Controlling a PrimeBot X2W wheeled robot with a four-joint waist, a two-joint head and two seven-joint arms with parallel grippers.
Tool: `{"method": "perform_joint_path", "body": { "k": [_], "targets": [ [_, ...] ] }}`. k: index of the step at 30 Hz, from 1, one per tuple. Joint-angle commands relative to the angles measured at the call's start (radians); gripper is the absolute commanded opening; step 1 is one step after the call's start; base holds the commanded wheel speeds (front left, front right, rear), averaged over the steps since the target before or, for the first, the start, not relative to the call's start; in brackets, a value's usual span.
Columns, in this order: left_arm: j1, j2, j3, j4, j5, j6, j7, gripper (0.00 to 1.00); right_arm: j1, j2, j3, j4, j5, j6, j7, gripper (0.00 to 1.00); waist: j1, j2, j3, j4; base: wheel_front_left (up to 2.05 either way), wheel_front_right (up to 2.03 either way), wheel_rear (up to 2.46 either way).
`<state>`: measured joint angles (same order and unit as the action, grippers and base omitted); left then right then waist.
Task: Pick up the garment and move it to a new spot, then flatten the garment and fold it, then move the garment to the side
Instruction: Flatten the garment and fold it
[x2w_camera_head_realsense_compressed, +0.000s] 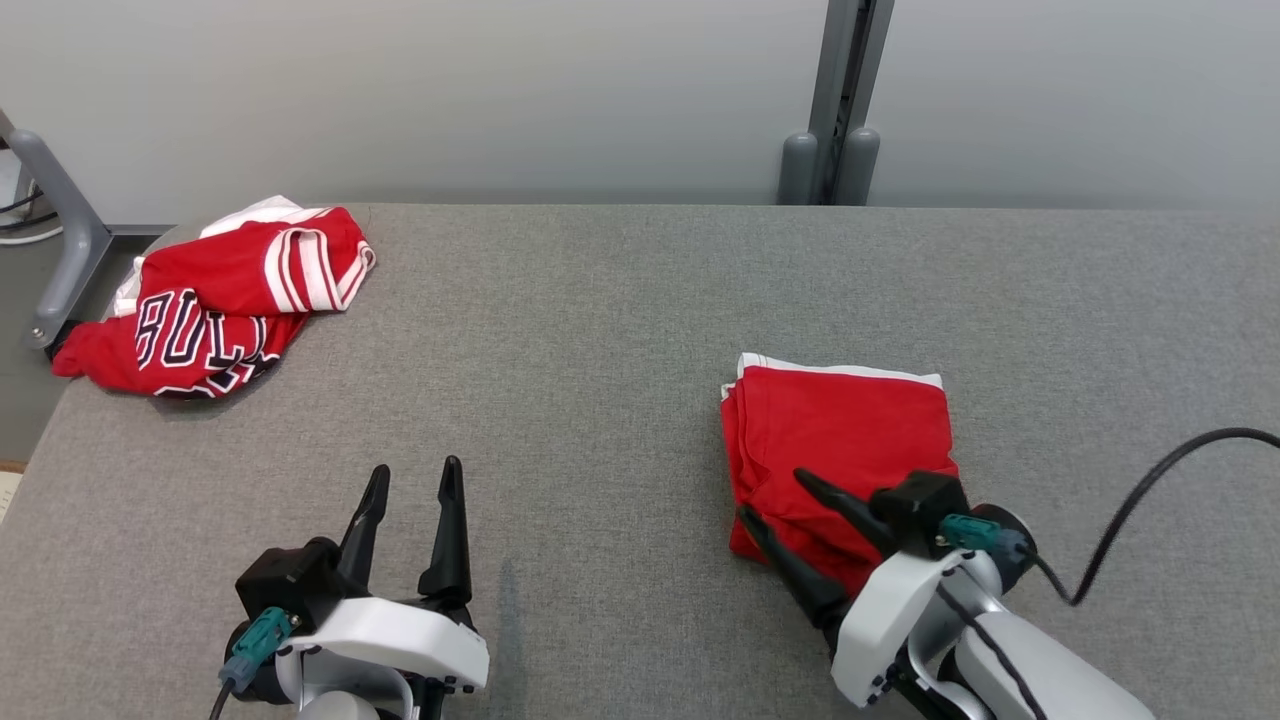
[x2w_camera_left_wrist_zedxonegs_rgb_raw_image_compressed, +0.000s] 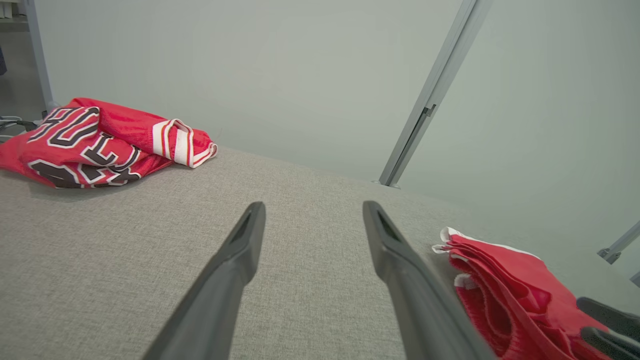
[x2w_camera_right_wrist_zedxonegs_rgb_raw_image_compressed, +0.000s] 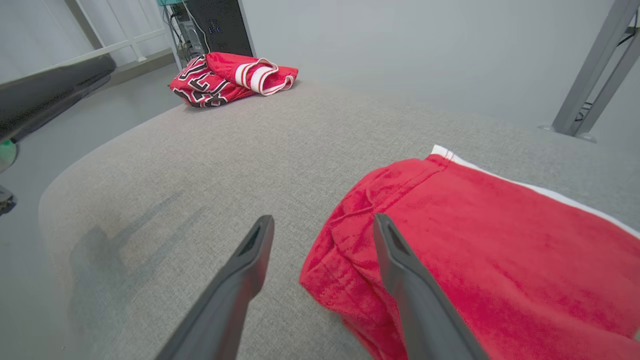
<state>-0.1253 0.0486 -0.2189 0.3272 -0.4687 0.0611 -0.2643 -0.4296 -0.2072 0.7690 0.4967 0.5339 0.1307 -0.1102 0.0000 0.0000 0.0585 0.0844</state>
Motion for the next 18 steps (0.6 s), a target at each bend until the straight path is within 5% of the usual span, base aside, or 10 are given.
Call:
{"method": "perform_joint_path", "body": {
  "k": [1,9,10,14,18],
  "targets": [
    [0.007,0.004,0.002,0.0,0.004,-0.005,0.0,1.0,0.011,-0.008,-0.025,-0.012,-0.014,0.0,-0.019,1.0,0.0,0.0,-0.002,-0.002,0.0,0.0,0.0],
    [0.011,0.004,-0.008,0.004,0.005,-0.008,0.0,1.0,0.037,0.011,-0.233,-0.008,-0.079,0.0,-0.08,1.0,0.0,0.0,-0.009,0.004,0.0,0.0,0.0],
    [0.011,0.004,-0.01,0.005,0.005,-0.008,0.0,1.0,0.04,0.015,-0.256,-0.002,-0.089,0.0,-0.083,0.6,0.0,0.0,-0.009,0.006,0.0,0.0,0.0],
    [0.007,0.004,-0.014,0.01,0.007,-0.012,0.0,1.0,0.05,0.031,-0.317,0.043,-0.132,0.0,-0.092,0.0,0.0,0.0,-0.006,0.022,0.0,0.0,0.0],
    [0.001,0.004,-0.015,0.013,0.008,-0.013,0.0,1.0,0.045,0.056,-0.333,0.113,-0.148,0.0,-0.098,0.0,0.0,0.0,-0.001,0.042,0.0,0.0,0.0]
  ]
}}
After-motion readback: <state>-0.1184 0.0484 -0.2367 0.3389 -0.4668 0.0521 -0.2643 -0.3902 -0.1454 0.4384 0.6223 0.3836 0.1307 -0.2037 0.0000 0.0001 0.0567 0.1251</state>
